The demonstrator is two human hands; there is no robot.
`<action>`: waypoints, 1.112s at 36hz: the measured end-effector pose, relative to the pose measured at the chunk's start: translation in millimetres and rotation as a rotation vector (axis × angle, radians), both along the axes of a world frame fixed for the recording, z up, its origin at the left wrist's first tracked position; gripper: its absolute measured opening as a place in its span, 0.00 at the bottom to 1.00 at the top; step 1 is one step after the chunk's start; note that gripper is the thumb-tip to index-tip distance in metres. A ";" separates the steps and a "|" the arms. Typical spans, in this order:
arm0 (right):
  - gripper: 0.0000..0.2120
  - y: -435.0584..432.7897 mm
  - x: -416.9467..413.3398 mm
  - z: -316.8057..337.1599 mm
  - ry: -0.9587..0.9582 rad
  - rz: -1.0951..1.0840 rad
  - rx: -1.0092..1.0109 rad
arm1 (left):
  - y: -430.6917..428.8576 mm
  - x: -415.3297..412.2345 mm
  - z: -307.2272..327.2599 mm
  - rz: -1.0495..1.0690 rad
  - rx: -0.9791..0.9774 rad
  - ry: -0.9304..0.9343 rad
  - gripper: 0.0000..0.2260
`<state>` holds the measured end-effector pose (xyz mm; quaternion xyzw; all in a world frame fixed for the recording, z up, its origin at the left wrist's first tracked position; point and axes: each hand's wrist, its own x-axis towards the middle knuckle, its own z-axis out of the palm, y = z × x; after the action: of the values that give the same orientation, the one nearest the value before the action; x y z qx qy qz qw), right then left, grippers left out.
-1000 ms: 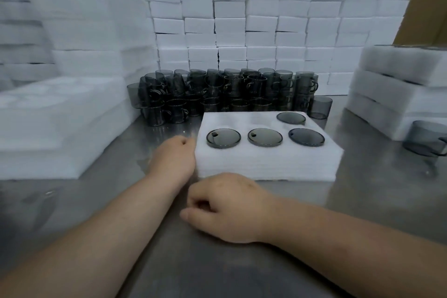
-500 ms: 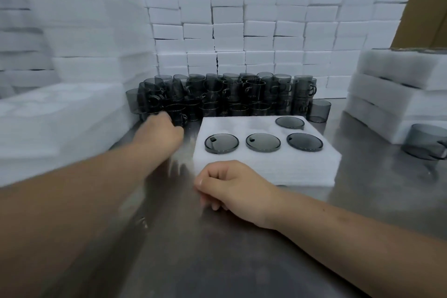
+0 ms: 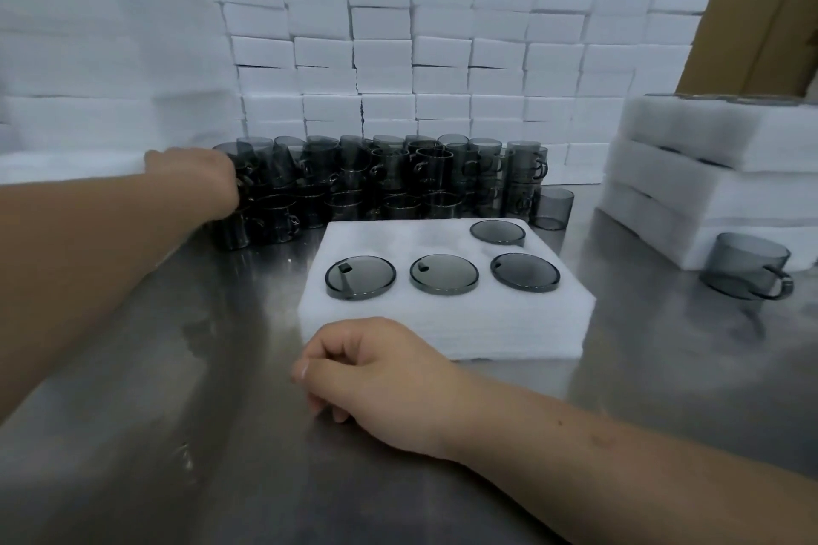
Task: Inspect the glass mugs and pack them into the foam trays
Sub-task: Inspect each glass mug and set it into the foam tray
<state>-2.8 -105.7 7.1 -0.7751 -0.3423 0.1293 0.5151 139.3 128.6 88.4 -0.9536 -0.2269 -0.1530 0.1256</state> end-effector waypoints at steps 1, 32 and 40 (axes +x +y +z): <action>0.10 0.1 0.2 -0.3 -0.008 -0.001 -0.003 | 1.0 0.5 -1.2 -0.005 0.006 -0.010 0.03; 0.08 -2.5 -32.2 13.6 -0.784 0.036 -0.223 | -123.7 -115.0 -1.0 -0.690 -0.888 -0.931 0.05; 0.15 -19.1 -40.1 20.0 -1.010 -0.084 -0.098 | -144.6 -158.4 -25.1 -0.717 -1.286 -0.939 0.10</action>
<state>-42.8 -124.8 27.1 -0.7773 -0.5105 -0.2665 0.2531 -19.1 -16.0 63.3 -0.6920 0.0160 -0.4025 -0.5991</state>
